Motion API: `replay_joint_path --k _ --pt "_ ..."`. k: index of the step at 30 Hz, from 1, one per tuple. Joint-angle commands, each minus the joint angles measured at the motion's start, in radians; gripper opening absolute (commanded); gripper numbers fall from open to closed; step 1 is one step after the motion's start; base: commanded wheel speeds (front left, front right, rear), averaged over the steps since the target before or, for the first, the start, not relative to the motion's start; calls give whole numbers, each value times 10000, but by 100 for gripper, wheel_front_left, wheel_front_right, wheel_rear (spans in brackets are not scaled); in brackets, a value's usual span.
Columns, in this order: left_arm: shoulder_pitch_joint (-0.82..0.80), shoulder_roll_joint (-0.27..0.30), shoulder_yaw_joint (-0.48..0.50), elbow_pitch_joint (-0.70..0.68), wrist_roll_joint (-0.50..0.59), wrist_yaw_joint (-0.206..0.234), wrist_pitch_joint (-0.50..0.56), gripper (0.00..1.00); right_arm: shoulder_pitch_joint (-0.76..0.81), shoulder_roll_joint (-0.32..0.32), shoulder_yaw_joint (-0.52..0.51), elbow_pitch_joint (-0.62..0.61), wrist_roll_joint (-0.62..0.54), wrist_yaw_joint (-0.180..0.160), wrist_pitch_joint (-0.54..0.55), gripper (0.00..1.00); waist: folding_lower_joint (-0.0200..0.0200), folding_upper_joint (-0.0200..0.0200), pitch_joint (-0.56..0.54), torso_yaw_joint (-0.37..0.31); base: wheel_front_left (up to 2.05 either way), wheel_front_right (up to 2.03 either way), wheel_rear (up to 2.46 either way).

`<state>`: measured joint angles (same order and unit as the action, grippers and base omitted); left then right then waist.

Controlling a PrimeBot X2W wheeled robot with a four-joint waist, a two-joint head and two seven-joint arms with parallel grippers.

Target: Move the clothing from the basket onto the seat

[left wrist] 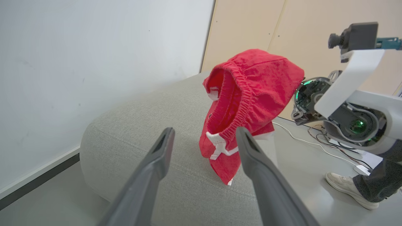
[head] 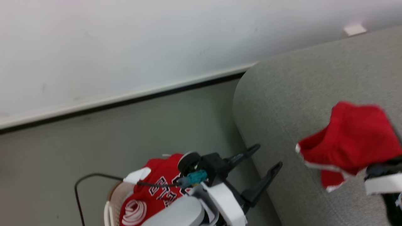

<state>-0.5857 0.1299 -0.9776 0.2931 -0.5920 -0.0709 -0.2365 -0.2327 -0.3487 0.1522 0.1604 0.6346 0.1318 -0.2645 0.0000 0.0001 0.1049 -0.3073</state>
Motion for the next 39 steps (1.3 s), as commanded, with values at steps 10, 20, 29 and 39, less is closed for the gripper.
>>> replay_joint_path --k 10,20,29,39 --pt "-2635 228 -124 -818 918 -311 840 100 -4063 -214 -2620 743 -736 -21 167 0 0 -1 4475 1218 0 0 0" --pt "-4084 374 151 -1447 1512 -184 888 100 -8218 -1569 -5329 3681 -2470 -21 717 0 0 -1 6768 2031 0 0 0" --pt "-3707 654 -52 -1291 1783 -45 496 100 -8394 -1691 -6822 7115 -4724 -21 239 6 0 -1 6849 2361 0 0 0" --pt "-2979 827 -118 -769 1493 -28 8 100 -6816 -1140 -5819 7515 -5252 -21 -12 100 0 -1 5109 2224 0 0 0"
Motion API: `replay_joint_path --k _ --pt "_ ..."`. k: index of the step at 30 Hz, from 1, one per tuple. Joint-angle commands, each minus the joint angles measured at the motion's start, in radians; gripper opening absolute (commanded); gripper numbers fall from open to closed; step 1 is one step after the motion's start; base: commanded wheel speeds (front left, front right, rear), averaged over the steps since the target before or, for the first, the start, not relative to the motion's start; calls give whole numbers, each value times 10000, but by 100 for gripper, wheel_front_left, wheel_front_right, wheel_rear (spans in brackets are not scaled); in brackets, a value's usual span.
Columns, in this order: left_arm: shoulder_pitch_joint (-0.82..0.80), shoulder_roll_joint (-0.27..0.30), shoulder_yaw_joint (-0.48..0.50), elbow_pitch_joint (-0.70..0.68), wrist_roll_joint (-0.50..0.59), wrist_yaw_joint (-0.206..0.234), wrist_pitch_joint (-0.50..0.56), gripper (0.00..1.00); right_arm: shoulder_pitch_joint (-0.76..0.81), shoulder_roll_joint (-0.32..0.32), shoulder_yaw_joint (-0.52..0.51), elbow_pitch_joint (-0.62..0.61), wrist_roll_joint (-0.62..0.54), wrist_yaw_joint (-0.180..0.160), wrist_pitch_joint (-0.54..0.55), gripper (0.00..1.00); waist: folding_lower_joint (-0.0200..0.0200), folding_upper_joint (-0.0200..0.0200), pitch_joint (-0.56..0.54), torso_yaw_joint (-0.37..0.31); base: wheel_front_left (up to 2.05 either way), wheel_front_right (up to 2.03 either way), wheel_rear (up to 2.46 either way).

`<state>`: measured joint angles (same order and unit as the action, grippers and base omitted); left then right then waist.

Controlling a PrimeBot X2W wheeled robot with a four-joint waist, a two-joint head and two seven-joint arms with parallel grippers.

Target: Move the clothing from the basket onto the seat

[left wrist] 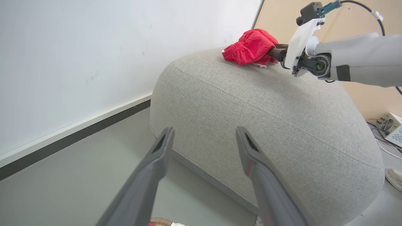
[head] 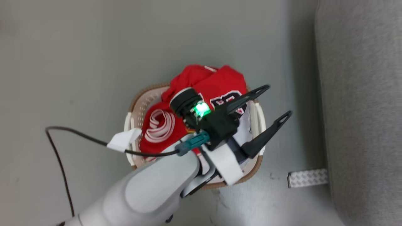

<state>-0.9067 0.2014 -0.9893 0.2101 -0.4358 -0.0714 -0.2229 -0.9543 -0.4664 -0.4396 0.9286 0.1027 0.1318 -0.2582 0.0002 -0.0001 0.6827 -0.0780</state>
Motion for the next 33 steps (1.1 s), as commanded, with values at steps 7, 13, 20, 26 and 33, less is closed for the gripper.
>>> replay_joint_path --k 7,13,20,26,33 --pt "1482 412 461 493 -591 260 -369 100 3112 559 888 -2217 715 -22 -71 100 -2 1 -2691 36 0 0 0" --pt "2719 437 1026 676 -815 495 -415 100 5516 933 1096 -4349 720 -22 -66 100 -2 1 -4194 480 0 0 0" --pt "4490 513 2249 920 -779 756 -413 100 7982 2319 836 -6735 45 -23 -57 100 -2 1 -5678 1180 0 0 0" --pt "6108 488 3691 836 -447 1025 -415 100 9285 3418 1743 -7346 -286 -23 -52 100 -2 1 -6812 1481 0 0 0" --pt "7637 277 5182 703 247 988 -416 100 10087 3987 2572 -7478 -628 -23 -60 100 -2 1 -7228 1627 0 0 0"
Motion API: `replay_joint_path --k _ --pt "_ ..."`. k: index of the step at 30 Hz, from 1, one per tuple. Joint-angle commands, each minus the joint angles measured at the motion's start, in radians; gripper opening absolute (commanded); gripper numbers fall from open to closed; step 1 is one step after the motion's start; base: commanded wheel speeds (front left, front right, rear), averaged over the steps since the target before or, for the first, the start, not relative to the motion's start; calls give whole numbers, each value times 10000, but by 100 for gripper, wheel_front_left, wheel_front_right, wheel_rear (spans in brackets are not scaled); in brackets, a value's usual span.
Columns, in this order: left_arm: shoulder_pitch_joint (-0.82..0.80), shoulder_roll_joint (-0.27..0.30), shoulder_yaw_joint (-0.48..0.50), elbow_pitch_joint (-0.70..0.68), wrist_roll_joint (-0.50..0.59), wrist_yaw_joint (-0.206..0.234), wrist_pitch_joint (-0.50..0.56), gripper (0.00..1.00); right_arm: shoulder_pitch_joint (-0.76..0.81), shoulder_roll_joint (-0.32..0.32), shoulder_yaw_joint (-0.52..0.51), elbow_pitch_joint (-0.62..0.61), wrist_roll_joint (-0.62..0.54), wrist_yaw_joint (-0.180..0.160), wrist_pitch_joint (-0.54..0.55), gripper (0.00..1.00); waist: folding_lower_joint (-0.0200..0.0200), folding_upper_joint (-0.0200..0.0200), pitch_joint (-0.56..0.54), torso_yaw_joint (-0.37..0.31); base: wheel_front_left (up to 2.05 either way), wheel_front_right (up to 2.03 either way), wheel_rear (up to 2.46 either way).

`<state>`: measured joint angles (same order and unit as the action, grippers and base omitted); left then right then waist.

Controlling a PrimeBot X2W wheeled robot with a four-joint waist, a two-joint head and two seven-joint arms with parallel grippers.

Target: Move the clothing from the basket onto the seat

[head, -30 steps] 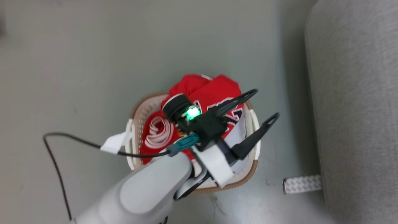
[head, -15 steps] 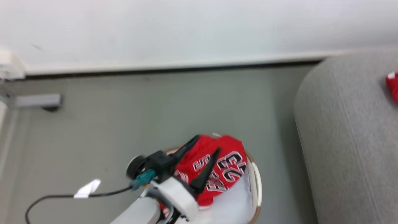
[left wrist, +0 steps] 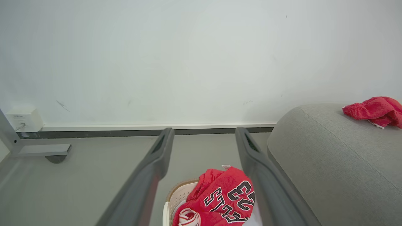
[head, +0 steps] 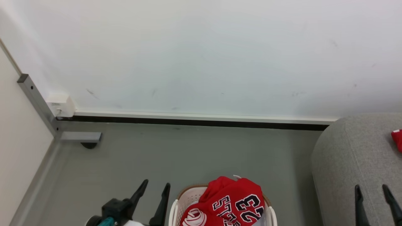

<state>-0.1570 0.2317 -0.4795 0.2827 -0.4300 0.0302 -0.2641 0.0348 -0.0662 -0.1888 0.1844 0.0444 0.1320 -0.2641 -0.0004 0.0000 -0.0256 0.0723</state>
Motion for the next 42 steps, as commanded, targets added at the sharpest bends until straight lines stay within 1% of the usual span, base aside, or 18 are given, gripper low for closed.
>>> replay_joint_path --k 1,5,7,16,22,28,42 --pt "294 -60 259 -36 324 -28 -2 100 285 59 134 22 23 -25 1 100 4 0 -187 142 0 0 0" --pt "845 -373 1002 -176 755 -184 -3 100 545 141 322 164 -58 -25 -2 100 4 0 -325 198 0 0 0" --pt "1029 -519 1278 -205 987 -317 -4 100 610 154 421 281 249 -25 -1 100 4 0 -386 221 0 0 0" --pt "1414 -1075 2207 -65 1786 -888 -5 100 713 151 628 645 547 -25 -2 100 4 0 -628 89 0 0 0" --pt "1421 -1288 2548 53 2153 -1163 -5 100 674 152 752 742 642 -25 -2 100 4 0 -625 -46 0 0 0" --pt "1400 -1432 2818 184 2313 -1324 -5 100 709 153 849 783 675 -25 -4 100 4 0 -573 -105 0 0 0" --pt "1361 -1612 3176 340 2602 -1516 -5 100 526 154 733 789 610 -25 -3 100 4 0 -512 -217 0 0 0"
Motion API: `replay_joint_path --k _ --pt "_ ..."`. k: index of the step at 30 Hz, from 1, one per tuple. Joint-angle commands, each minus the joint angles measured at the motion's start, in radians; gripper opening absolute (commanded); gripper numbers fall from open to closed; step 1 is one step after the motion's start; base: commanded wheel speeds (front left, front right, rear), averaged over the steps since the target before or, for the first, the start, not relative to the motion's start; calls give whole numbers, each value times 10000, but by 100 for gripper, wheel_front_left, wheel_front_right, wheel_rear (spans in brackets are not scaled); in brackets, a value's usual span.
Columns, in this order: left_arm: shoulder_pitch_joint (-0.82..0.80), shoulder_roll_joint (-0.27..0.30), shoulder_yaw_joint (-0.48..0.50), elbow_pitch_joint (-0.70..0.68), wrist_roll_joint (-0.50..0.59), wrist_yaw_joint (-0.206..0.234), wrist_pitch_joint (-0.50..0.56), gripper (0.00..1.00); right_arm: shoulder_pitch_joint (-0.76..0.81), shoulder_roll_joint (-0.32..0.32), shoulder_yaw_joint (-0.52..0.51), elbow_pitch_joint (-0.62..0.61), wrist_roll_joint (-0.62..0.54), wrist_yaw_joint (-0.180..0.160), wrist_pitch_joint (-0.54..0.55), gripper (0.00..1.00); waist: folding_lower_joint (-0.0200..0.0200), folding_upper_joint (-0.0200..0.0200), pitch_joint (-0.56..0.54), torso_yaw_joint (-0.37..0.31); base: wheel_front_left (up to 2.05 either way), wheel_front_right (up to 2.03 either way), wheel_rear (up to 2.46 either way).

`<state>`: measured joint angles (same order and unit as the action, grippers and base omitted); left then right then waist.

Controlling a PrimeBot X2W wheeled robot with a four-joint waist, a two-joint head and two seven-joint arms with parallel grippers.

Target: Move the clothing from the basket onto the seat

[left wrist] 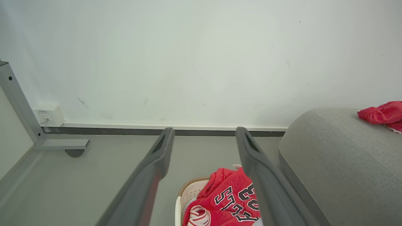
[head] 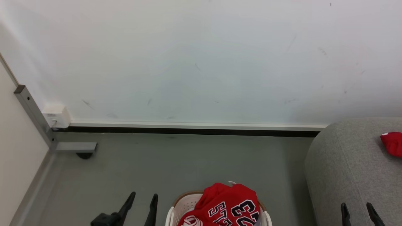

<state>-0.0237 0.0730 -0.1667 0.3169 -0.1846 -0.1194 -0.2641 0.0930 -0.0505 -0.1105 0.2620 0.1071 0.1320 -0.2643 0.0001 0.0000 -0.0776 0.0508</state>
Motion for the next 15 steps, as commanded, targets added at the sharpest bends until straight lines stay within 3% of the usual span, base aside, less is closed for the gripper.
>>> replay_joint_path --k 1,15 --pt "26 -33 65 -8 166 -27 -5 100 -59 -3 -62 1 -32 -25 -1 100 -1 0 13 -6 0 0 0" --pt "-444 -40 -123 110 270 -95 -4 100 -454 -4 -111 -377 -170 -25 -1 100 -1 0 512 -351 0 0 0"
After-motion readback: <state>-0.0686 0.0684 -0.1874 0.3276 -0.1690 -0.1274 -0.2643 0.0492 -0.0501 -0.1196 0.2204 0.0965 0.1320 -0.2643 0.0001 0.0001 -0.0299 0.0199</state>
